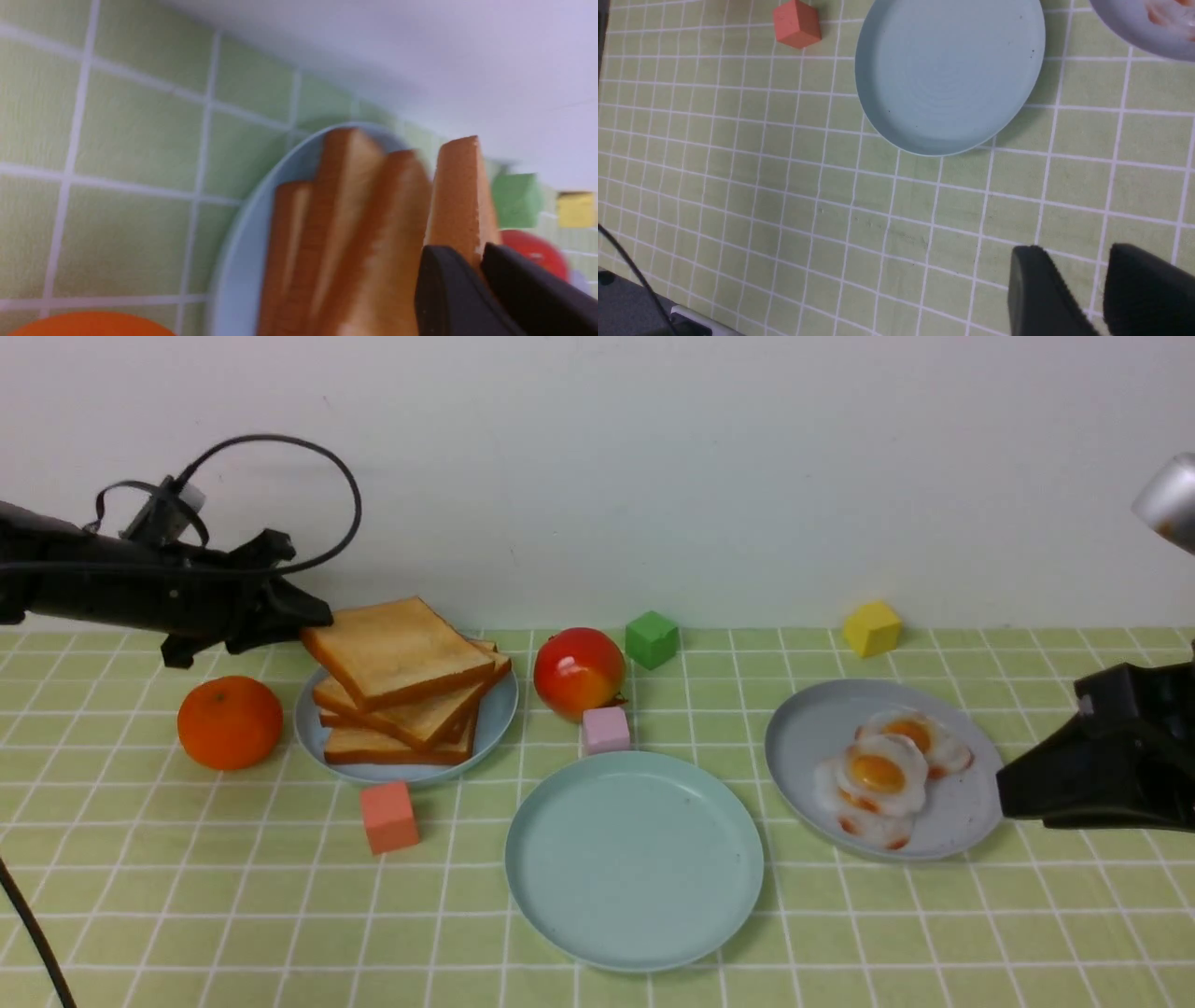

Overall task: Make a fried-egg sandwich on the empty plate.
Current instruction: Use the left arm to grab a slice of bread, then use the left arm to put a slice of bread into the empty plate in the middle, then use the right arm to grab a fried egg, then use the right arm to place the fried egg on the slice of bread in the middle, then use the left arm to grab a slice of bread

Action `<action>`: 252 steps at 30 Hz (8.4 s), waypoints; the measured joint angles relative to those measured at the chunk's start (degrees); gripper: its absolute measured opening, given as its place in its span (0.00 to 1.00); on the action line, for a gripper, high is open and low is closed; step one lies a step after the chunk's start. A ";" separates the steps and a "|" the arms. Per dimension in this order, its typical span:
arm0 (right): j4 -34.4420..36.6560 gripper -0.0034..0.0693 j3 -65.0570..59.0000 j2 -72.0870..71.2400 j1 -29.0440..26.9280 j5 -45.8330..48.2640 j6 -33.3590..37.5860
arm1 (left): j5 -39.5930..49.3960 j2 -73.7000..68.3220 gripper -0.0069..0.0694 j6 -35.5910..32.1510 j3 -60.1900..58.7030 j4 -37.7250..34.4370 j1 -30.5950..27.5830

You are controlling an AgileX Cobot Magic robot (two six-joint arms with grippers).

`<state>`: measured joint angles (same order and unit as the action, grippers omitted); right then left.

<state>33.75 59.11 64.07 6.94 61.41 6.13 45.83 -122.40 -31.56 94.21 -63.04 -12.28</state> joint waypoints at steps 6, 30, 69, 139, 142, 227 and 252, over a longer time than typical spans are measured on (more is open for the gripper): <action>0.06 0.38 0.00 0.00 0.00 0.12 0.00 | 4.88 10.83 0.20 -4.65 0.00 0.10 -1.25; 2.55 0.38 0.00 0.00 0.00 0.64 0.18 | 7.39 8.59 0.20 -21.62 -10.52 -3.35 24.96; -0.87 0.48 0.04 19.23 -7.06 -21.32 -4.61 | 24.33 29.54 0.70 5.68 2.87 25.07 33.69; 41.93 0.37 0.60 46.11 -13.20 -30.10 43.77 | 15.66 33.07 0.07 8.23 -14.81 29.57 48.38; 42.98 0.43 0.60 46.11 -13.20 -30.56 43.78 | 15.61 33.07 0.07 8.23 -14.81 29.82 48.38; 14.60 0.79 13.90 17.42 8.14 -14.50 38.68 | -15.99 39.79 0.10 25.15 -42.51 37.38 23.16; -6.68 0.79 15.99 20.33 25.33 -8.82 17.06 | -4.11 3.98 0.69 18.87 -0.07 35.88 10.80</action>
<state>27.07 75.10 84.39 32.27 52.59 23.19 41.72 -118.42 -12.70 94.14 -27.16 -1.48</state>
